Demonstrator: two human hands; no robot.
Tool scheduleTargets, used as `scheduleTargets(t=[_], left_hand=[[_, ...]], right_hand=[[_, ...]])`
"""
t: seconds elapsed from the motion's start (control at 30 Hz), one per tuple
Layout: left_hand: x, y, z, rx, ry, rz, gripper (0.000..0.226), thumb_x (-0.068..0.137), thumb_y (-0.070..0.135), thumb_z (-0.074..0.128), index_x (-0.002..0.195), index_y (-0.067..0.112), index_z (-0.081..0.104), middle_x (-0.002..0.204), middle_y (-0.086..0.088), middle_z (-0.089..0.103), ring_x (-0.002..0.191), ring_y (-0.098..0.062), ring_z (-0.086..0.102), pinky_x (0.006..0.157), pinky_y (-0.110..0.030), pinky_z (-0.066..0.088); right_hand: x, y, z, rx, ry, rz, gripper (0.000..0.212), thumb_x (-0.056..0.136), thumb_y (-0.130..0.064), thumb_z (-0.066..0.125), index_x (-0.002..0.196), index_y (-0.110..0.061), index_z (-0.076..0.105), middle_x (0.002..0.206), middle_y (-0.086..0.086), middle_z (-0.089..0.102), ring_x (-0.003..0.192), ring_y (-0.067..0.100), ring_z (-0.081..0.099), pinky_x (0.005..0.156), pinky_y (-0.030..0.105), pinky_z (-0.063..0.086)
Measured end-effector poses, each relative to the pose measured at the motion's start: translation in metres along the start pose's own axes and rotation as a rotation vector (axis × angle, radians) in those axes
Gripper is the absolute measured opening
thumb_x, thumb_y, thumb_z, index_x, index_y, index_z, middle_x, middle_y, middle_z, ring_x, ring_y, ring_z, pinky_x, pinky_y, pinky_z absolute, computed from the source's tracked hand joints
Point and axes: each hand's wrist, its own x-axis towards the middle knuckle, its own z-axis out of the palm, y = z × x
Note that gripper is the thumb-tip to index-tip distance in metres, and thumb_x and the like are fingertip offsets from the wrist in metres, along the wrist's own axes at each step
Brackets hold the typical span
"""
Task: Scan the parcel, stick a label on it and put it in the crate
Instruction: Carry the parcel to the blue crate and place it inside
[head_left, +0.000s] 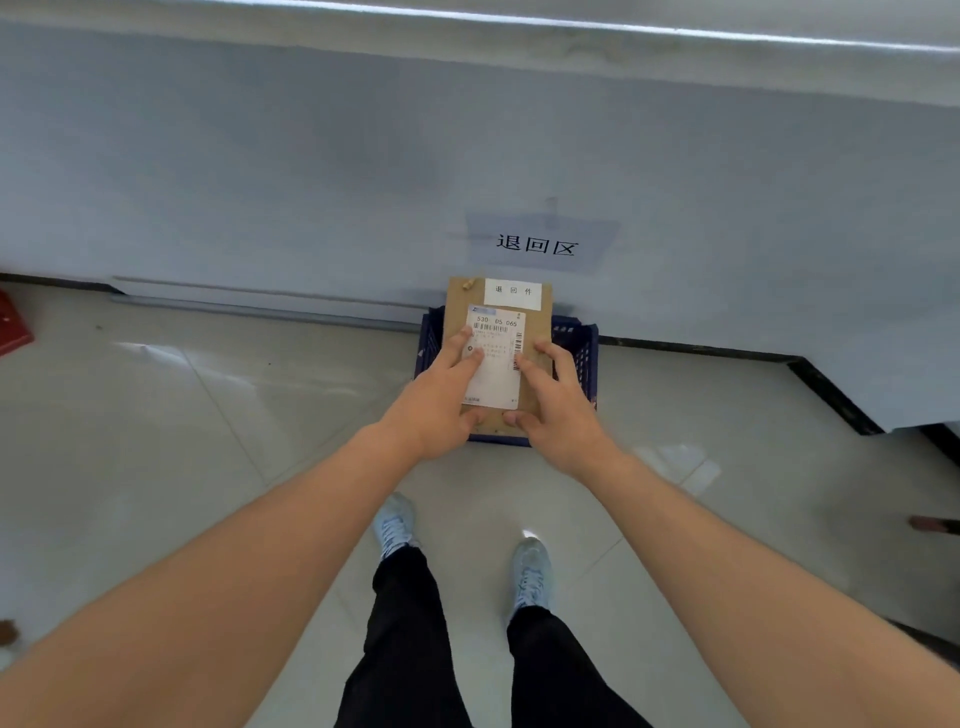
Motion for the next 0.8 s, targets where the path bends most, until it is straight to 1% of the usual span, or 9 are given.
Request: scheduleTargets(t=[0.03,0.13,0.17,0.27,0.4,0.53,0.63,0.77,0.8], left_hand=[[0.007,-0.011,-0.001,-0.002,-0.018,0.002,0.083,0.095,0.02,0.069,0.162,0.007,0.021,0.173,0.001,-0.005,0.153,-0.029,0.027,0.119,-0.041,0.035],[0.033,-0.046,-0.002,-0.014,-0.073,0.006,0.084,0.097,0.02,0.068,0.163,0.008,0.017,0.173,0.003,-0.008,0.155,-0.027,0.021,0.12,-0.04,0.035],[0.041,-0.057,-0.002,-0.019,-0.089,0.013,0.085,0.096,0.019,0.068,0.163,0.008,0.017,0.173,0.003,-0.008,0.156,-0.026,0.021,0.12,-0.04,0.035],[0.067,-0.091,0.003,-0.029,-0.147,0.041,0.085,0.096,0.015,0.068,0.163,0.008,0.017,0.173,0.003,-0.007,0.156,-0.027,0.021,0.12,-0.038,0.034],[0.101,-0.133,0.017,-0.026,-0.196,0.049,0.085,0.095,0.013,0.069,0.162,0.007,0.018,0.173,0.002,-0.004,0.154,-0.028,0.024,0.119,-0.034,0.033],[0.14,-0.176,0.053,-0.026,-0.209,0.006,0.085,0.094,0.009,0.068,0.162,0.004,0.018,0.173,-0.003,-0.003,0.154,-0.027,0.024,0.118,-0.03,0.033],[0.168,-0.202,0.085,-0.027,-0.197,-0.049,0.082,0.094,0.008,0.065,0.162,0.005,0.019,0.173,-0.002,0.0,0.151,-0.026,0.031,0.116,-0.03,0.033],[0.207,-0.235,0.133,-0.025,-0.165,-0.064,0.079,0.095,0.006,0.063,0.162,0.009,0.02,0.173,0.001,0.002,0.151,-0.021,0.03,0.105,-0.01,0.022],[0.218,-0.244,0.146,-0.023,-0.159,-0.071,0.08,0.095,0.005,0.062,0.163,0.01,0.02,0.173,0.003,0.002,0.15,-0.02,0.031,0.103,-0.01,0.024]], right_hand=[[0.009,-0.002,0.007,0.018,0.003,0.024,0.078,0.091,-0.009,0.076,0.158,-0.01,0.035,0.165,-0.002,0.012,0.149,0.019,0.028,0.117,0.026,0.036],[0.038,-0.007,0.027,0.089,0.048,0.116,0.088,0.088,-0.001,0.076,0.161,-0.019,0.03,0.164,0.0,0.013,0.136,0.005,0.027,0.101,-0.002,0.026],[0.048,-0.008,0.035,0.107,0.062,0.143,0.091,0.087,0.001,0.077,0.161,-0.022,0.029,0.165,0.001,0.014,0.135,0.002,0.025,0.099,-0.004,0.023],[0.074,-0.004,0.067,0.129,0.1,0.195,0.092,0.084,0.001,0.079,0.161,-0.018,0.032,0.168,0.003,0.016,0.152,0.011,0.021,0.111,0.01,0.02],[0.108,0.014,0.107,0.154,0.091,0.243,0.088,0.086,0.003,0.077,0.16,-0.01,0.032,0.17,0.006,0.017,0.158,0.017,0.014,0.111,0.002,0.008],[0.152,0.049,0.152,0.183,0.07,0.266,0.087,0.085,0.005,0.077,0.159,-0.008,0.034,0.17,0.01,0.015,0.157,0.018,0.017,0.117,0.014,0.013],[0.179,0.081,0.186,0.199,0.051,0.254,0.083,0.085,0.009,0.075,0.157,-0.004,0.037,0.17,0.011,0.015,0.155,0.015,0.016,0.12,0.019,0.017],[0.212,0.131,0.225,0.19,0.046,0.233,0.084,0.084,0.01,0.076,0.157,-0.004,0.038,0.169,0.013,0.015,0.156,0.021,0.018,0.126,0.032,0.023],[0.221,0.143,0.234,0.205,0.042,0.233,0.085,0.084,0.01,0.077,0.158,-0.006,0.037,0.169,0.011,0.014,0.156,0.021,0.018,0.126,0.037,0.027]])
